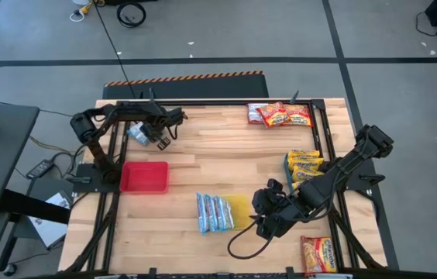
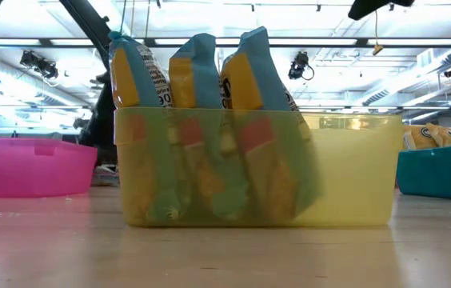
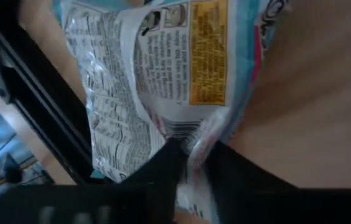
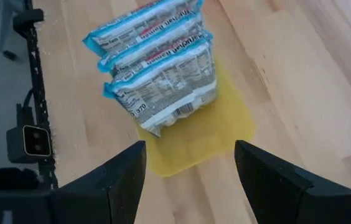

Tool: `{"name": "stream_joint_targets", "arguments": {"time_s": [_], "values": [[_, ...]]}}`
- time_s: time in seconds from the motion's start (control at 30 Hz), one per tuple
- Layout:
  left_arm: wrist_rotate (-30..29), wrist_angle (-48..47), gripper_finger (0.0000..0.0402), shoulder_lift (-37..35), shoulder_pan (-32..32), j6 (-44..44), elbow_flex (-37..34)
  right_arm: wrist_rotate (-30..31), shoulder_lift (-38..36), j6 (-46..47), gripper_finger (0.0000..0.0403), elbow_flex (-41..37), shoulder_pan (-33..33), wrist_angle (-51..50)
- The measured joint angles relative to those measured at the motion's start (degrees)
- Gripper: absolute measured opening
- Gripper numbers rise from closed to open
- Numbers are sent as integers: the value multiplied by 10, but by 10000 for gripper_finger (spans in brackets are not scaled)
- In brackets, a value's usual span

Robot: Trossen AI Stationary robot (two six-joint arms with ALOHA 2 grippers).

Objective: Sort Maruchan noodles
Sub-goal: Put the light blue noodle pack into the yellow bin

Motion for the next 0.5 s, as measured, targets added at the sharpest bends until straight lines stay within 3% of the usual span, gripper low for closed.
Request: {"name": "stream_joint_targets", "arguments": {"time_s": [0.13,0.33,0.5], "values": [[60,-38,15,-29,1,28,19,8,-11,-51,250,0,-10,2],[222,-69,9,-122,0,59,83,19,-33,-119,250,0,-32,7],[393,-36,7,-213,0,69,137,59,-78,-144,250,0,-51,65]]}}
